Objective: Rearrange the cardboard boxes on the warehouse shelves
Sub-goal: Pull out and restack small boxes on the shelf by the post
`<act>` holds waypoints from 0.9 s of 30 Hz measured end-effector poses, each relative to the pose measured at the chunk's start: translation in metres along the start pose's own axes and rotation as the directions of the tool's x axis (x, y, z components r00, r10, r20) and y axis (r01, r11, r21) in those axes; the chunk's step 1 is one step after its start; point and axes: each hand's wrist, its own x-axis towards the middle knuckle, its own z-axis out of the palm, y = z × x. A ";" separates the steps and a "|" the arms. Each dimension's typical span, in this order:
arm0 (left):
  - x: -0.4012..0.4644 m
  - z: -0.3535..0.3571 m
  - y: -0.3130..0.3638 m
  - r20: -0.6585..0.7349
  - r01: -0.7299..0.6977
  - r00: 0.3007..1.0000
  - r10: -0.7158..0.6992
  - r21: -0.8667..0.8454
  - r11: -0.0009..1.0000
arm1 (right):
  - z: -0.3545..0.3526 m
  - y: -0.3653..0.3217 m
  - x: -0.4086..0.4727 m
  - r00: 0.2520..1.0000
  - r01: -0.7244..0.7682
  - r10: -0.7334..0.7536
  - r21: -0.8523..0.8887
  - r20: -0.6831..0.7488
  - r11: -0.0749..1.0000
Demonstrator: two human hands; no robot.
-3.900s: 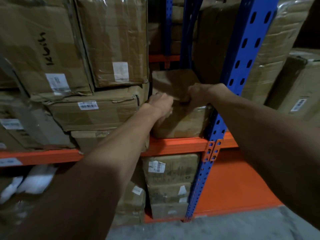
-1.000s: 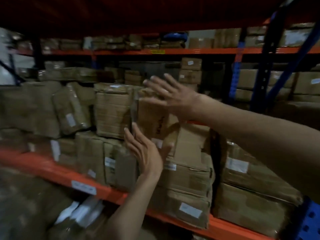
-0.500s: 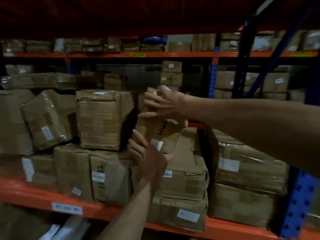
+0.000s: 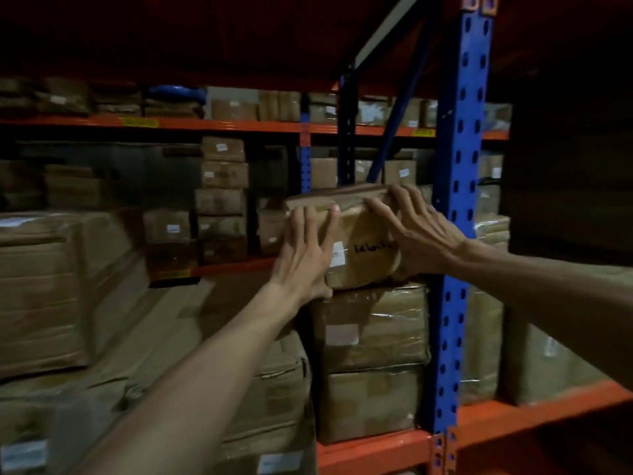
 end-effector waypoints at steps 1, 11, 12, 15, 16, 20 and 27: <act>0.011 0.000 0.008 0.009 -0.067 0.998 0.067 -0.002 0.998 | 0.012 0.009 -0.012 0.997 -0.071 0.070 0.033 0.037 0.997; 0.027 0.009 0.012 0.006 -0.119 0.993 0.119 0.045 0.992 | 0.034 0.019 -0.017 0.999 -0.052 0.052 -0.037 -0.007 0.998; 0.027 0.009 0.011 0.007 -0.119 0.993 0.119 0.044 0.992 | 0.035 0.019 -0.016 0.998 -0.058 0.057 -0.055 -0.015 0.997; 0.025 0.007 0.006 0.047 -0.107 0.993 0.109 -0.042 0.993 | 0.036 0.019 -0.012 0.998 -0.040 0.037 -0.073 -0.041 0.996; 0.023 0.006 0.002 0.048 -0.106 0.993 0.110 -0.088 0.991 | 0.035 0.020 -0.011 0.998 -0.018 0.015 -0.042 -0.063 0.999; -0.003 -0.002 -0.027 -0.043 0.076 0.995 -0.088 -0.237 0.968 | 0.021 0.006 0.010 0.961 0.130 -0.090 0.139 -0.262 0.982; -0.116 0.008 -0.140 -0.118 0.717 0.635 -0.763 -0.277 0.640 | -0.032 -0.131 0.086 0.790 0.462 -0.407 0.009 -0.459 0.887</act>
